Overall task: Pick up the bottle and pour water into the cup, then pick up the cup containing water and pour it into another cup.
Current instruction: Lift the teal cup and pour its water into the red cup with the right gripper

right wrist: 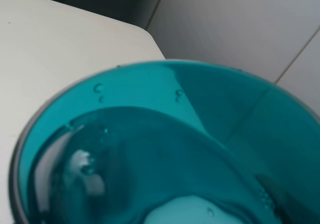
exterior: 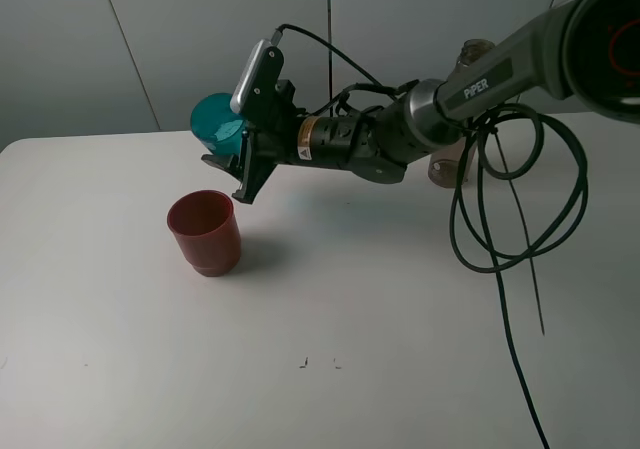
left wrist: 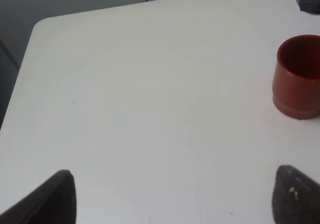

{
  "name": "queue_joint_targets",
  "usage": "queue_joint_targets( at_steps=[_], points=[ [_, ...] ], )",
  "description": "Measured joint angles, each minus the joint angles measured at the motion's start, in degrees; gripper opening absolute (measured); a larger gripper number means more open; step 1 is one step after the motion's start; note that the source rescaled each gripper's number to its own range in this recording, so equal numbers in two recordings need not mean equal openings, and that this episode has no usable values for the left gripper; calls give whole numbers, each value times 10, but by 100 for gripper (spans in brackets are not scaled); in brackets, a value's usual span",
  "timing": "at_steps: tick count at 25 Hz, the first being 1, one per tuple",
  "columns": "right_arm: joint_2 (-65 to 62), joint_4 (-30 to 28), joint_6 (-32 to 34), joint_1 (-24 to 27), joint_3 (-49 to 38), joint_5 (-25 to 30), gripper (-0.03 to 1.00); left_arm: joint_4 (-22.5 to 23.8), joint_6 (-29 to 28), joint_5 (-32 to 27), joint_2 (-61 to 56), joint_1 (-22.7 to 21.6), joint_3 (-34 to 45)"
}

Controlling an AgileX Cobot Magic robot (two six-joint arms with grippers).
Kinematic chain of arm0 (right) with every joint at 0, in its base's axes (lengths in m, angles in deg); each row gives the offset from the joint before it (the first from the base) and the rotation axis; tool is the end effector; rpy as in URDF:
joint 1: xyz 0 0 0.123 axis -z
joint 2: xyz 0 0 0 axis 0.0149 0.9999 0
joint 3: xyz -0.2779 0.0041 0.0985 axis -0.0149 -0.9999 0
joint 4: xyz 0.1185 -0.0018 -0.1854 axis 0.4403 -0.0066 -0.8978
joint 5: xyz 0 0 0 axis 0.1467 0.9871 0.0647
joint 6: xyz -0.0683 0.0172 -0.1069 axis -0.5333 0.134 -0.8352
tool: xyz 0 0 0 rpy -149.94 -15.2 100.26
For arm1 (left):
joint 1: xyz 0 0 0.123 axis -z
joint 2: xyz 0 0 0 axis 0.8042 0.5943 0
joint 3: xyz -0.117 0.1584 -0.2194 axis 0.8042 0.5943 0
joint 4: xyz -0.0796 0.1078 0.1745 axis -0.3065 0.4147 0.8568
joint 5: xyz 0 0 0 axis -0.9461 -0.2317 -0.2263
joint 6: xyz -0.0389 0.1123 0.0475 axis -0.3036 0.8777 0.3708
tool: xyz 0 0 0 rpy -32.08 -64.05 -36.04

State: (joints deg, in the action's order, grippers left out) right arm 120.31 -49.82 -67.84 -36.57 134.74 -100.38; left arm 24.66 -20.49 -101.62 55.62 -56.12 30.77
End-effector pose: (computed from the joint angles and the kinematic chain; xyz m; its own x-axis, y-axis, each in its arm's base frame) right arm 0.3709 0.3354 0.1314 0.2840 -0.3999 -0.8714 -0.8480 0.3193 -0.4229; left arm -0.0132 -0.0032 0.2467 -0.4645 0.1092 -0.8788 0.0343 0.9938 0.1053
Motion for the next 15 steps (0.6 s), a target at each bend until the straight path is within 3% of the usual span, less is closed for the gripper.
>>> queue_joint_targets(
  at_steps=[9, 15],
  points=[
    [0, 0, -58, -2, 0, 0, 4, 0, 0, 0, 0, 0, 0],
    [0, 0, -145, -2, 0, 0, 4, 0, 1, 0, 0, 0, 0]
  ],
)
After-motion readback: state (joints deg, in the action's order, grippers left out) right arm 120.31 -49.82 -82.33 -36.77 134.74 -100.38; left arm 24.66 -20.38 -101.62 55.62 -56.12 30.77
